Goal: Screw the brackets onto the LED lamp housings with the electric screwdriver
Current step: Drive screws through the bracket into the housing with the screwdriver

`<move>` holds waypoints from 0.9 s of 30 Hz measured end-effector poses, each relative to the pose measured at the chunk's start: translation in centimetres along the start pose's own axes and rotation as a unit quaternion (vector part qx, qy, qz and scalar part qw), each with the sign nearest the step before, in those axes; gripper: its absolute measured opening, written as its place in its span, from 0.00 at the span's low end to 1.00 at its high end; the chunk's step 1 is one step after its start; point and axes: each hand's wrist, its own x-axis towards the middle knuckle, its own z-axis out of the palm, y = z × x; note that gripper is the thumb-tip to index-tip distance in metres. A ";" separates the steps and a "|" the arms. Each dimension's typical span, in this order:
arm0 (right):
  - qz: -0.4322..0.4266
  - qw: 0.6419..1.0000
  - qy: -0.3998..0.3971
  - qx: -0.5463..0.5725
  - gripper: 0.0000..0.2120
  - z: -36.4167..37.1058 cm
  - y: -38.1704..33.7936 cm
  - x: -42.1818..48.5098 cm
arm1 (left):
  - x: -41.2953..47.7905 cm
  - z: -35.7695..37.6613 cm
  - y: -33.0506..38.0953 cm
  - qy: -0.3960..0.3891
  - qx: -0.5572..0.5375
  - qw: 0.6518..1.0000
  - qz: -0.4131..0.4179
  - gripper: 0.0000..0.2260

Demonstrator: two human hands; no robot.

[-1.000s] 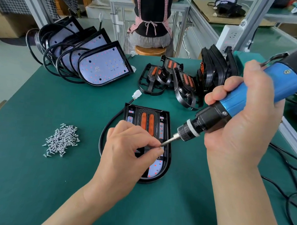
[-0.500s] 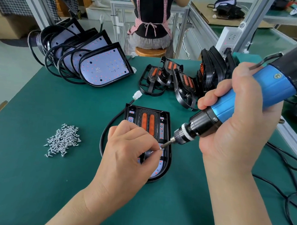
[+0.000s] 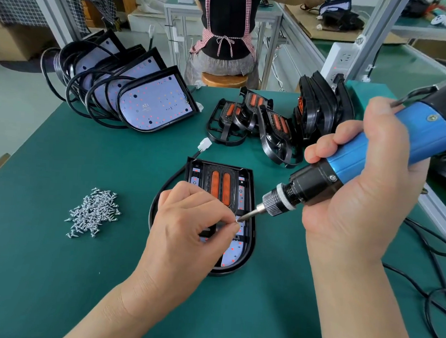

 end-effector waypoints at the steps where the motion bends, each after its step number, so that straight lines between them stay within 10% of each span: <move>1: -0.023 0.998 0.049 0.019 0.08 0.4 0.0 -0.2 | 0.0 0.0 0.0 0.000 -0.002 1.000 -0.001 0.06; 27: -0.032 0.998 0.062 -0.011 0.08 0.9 1.0 -0.1 | -0.2 1.2 -0.8 0.046 0.019 0.998 0.027 0.07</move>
